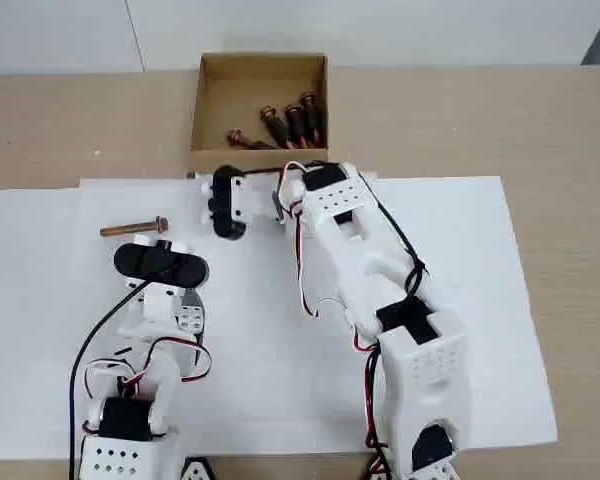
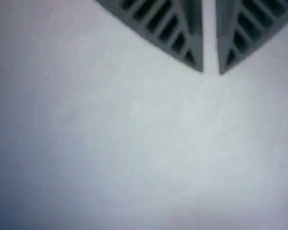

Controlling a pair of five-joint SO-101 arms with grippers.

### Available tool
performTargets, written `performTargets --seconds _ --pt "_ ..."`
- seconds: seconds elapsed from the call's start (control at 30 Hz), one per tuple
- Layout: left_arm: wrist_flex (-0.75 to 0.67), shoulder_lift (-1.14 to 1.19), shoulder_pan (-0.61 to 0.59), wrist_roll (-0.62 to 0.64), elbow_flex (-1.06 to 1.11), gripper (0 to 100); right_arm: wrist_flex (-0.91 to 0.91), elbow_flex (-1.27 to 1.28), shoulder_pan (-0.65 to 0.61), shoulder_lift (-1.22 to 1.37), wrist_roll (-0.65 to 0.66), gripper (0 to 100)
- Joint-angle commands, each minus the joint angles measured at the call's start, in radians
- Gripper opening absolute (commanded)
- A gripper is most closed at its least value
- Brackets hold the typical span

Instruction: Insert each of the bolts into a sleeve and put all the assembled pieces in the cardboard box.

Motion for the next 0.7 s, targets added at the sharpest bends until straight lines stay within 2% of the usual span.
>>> performTargets --seconds 0.0,0.3,0.67 --pt "-0.002 -0.008 -0.002 0.002 -0.004 1 0.101 -0.087 -0.025 -0.157 -0.069 0.4" --pt "-0.002 -0.008 -0.002 0.002 -0.005 1 0.343 -0.133 -0.021 -0.435 -0.203 0.3" --pt "-0.002 -0.008 0.006 -0.017 -0.005 1 0.653 -0.130 -0.018 -0.728 -0.479 0.3"
